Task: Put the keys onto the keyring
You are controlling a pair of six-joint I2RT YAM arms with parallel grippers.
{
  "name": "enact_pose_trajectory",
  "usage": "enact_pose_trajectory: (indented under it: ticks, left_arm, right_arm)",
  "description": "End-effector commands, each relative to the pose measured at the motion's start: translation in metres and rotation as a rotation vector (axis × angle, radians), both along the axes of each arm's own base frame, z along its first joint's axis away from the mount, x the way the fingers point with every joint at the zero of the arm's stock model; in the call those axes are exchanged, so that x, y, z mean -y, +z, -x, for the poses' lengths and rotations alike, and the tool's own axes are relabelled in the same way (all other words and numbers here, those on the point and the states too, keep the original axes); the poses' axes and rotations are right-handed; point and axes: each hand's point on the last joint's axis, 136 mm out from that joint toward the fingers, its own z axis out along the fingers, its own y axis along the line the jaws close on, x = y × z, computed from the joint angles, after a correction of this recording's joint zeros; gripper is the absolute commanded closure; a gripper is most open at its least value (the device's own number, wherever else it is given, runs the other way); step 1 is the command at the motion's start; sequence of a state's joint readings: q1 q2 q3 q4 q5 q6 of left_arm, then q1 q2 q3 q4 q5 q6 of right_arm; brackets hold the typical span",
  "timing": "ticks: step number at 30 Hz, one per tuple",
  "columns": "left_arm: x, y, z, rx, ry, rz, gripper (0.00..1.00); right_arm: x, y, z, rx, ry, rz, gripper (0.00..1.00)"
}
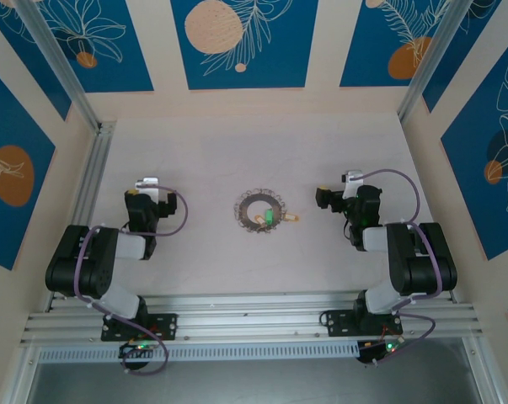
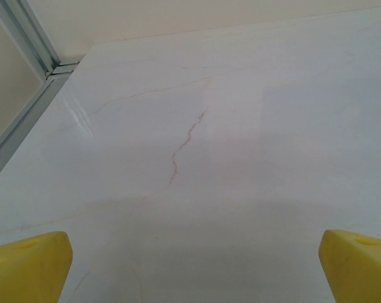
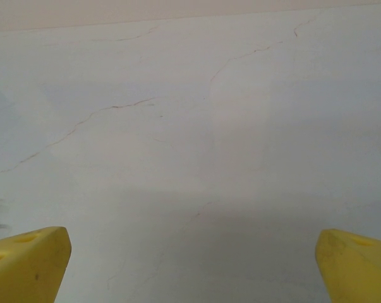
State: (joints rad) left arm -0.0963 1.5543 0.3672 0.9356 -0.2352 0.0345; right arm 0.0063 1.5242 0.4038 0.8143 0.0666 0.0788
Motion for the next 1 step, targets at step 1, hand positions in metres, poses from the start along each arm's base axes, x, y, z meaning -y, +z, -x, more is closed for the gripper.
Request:
enact_pose_trajectory:
  ticks: [1]
  left_arm:
    - [0.0043, 0.0007, -0.0006, 0.013, -0.021, 0.011, 0.00]
  right_arm:
    - [0.0000, 0.0033, -0.0021, 0.008, 0.001, -0.004, 0.01]
